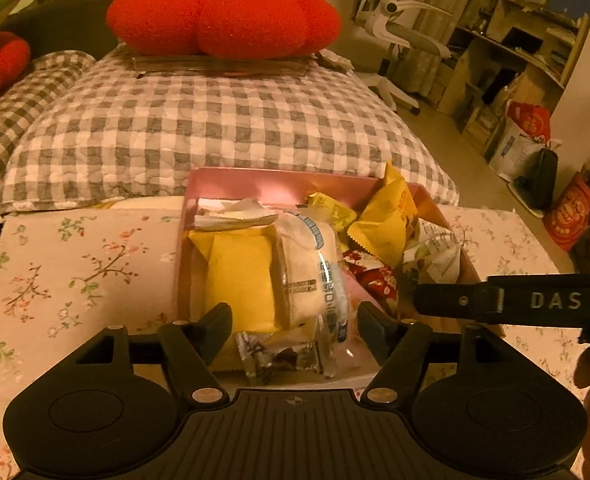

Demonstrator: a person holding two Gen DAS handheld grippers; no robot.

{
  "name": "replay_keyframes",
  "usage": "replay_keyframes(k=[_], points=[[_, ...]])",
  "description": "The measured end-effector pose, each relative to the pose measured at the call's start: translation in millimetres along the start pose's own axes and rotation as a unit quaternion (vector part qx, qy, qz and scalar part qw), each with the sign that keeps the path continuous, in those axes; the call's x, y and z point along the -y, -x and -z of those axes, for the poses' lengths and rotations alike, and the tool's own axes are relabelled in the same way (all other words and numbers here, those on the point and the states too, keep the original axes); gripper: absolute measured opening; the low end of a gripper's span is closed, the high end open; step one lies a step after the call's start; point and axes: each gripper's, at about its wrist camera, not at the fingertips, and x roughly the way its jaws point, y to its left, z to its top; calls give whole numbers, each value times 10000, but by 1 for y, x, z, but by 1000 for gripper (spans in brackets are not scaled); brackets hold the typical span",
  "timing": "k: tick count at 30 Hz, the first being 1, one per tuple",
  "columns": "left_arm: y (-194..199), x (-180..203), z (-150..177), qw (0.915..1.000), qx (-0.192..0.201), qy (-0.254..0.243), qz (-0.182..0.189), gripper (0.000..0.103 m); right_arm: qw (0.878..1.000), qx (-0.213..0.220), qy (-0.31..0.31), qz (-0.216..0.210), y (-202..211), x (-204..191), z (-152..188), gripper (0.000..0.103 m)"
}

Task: Organize snacks
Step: 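Carry both packets into the silver box and open both grippers, then return to the pile and grasp a yellow-and-white packet with the left gripper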

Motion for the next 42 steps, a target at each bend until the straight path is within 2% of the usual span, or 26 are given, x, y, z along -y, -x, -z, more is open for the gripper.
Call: replay_keyframes(k=[9, 15, 25, 33, 42], points=[[26, -3, 11, 9997, -62, 60, -215, 70, 9997, -212, 57, -61, 16, -8, 15, 41], [44, -2, 32, 9989, -284, -168, -345, 70, 9977, -636, 227, -13, 23, -13, 34, 41], [70, -2, 60, 9957, -439, -589, -562, 71, 9961, -764, 431, 95, 46, -19, 53, 42], [81, 7, 79, 9887, -630, -1166, -701, 72, 9929, -1069, 517, 42, 61, -14, 68, 49], [86, 5, 104, 9848, -826, -1355, -714, 72, 9886, -1391, 569, 23, 50, -27, 85, 49]])
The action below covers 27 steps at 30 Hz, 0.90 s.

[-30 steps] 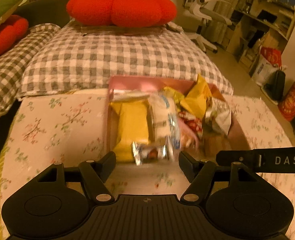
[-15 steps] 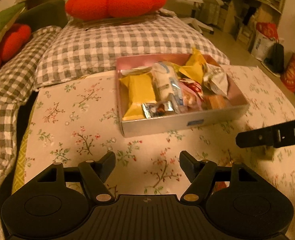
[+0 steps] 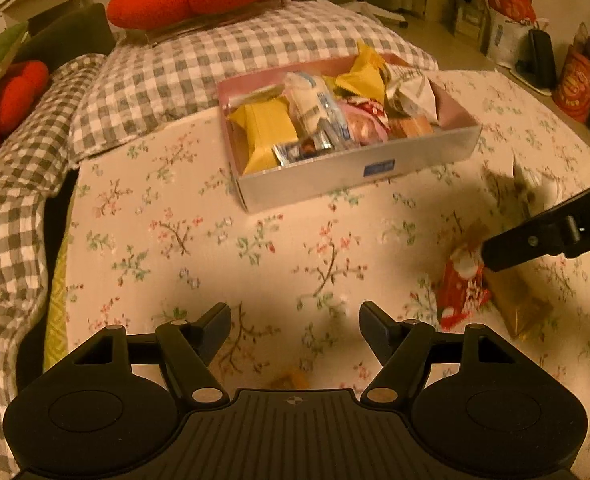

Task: Organize snacks
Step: 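Return to the pile and grasp a yellow-and-white packet with the left gripper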

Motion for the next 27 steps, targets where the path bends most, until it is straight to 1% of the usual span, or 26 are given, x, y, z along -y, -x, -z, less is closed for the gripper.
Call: replay_keyframes(k=[4, 6, 9, 12, 15, 20, 23, 27], points=[[0, -3, 12, 9999, -73, -123, 56, 73, 9999, -74, 83, 60, -4, -7, 4, 49], [-1, -5, 20, 9995, -128, -257, 100, 75, 9998, -140, 118, 90, -8, -9, 7, 49], [-1, -8, 29, 9986, -173, -492, 65, 75, 9993, -299, 194, 124, -14, -15, 13, 49], [3, -12, 36, 9974, -136, -692, 144, 75, 9983, -421, 387, 141, -19, -28, 19, 51], [5, -12, 43, 9952, -102, -951, 202, 76, 9971, -457, 552, 273, -22, -37, 22, 53], [-2, -9, 50, 9915, -165, -1265, 268, 76, 9970, -449, 467, 420, -26, -34, 20, 57], [-7, -8, 54, 9890, -203, -1448, 241, 77, 9966, -489, 432, 496, -33, -34, 20, 58], [-6, -9, 58, 9859, -142, -1636, 315, 79, 9963, -546, 406, 532, -40, -33, 19, 58]])
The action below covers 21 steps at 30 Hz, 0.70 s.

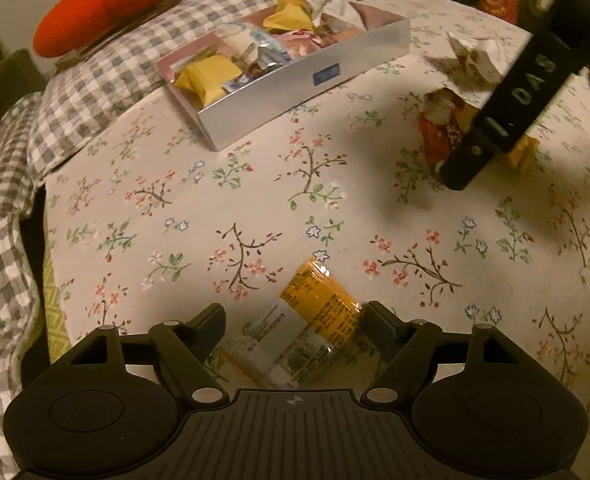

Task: Organize snacks
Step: 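Return to the pile and grasp a yellow-and-white packet with the left gripper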

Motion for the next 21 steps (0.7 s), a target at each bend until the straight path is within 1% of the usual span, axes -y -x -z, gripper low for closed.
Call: replay_keyframes(k=[5, 10, 14, 18, 21], points=[[1, -1, 2, 9998, 60, -143, 79, 79, 10000, -34, 3, 14, -4, -2, -1, 59], [1, 1, 2, 9995, 113, -234, 182, 79, 10000, 57, -41, 63, -5, 1, -3, 59], [1, 1, 2, 9995, 94, -172, 246, 79, 9999, 124, -111, 49, -6, 3, -4, 59], [0, -5, 2, 9995, 15, 22, 310, 81, 9997, 211, -135, 43, -5, 3, -5, 58], [1, -3, 2, 9994, 28, -5, 336, 75, 9997, 212, -144, 26, -8, 3, -6, 55]])
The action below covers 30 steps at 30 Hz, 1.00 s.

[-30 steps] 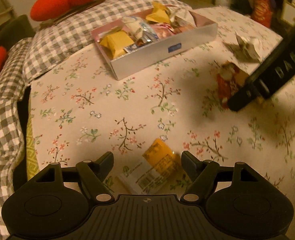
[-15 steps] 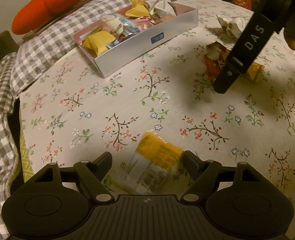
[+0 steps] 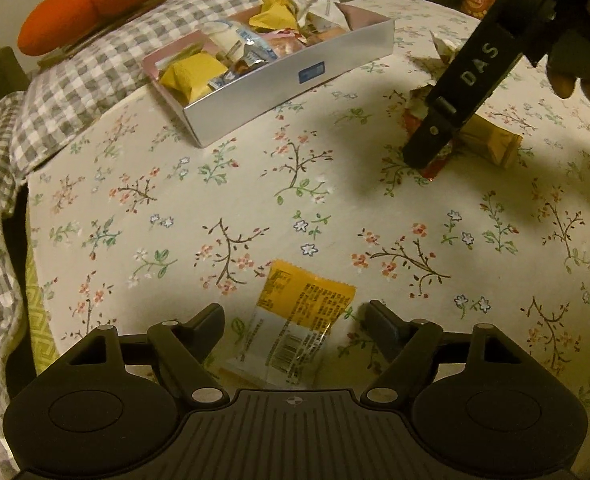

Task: Organize snacks
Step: 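Return to the pile and grasp a yellow-and-white packet with the left gripper, then grasp the red packet with the right gripper while the left gripper holds the yellow-and-white packet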

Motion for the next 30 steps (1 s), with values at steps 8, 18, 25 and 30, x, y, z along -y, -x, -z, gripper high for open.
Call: replay_keyframes(k=[8, 18, 25, 30], points=[[3, 6, 0, 9996, -7, -139, 230, 49, 10000, 35, -27, -11, -1, 0, -2, 53], [4, 10, -1, 9997, -36, -96, 206, 38, 9999, 66, -84, -13, -1, 1, -2, 51], [2, 4, -4, 9998, -13, 171, 115, 37, 9999, 109, -126, 15, -2, 0, -3, 49], [0, 1, -5, 9995, -13, 320, -25, 37, 9998, 124, -152, 68, -5, 1, -5, 47]])
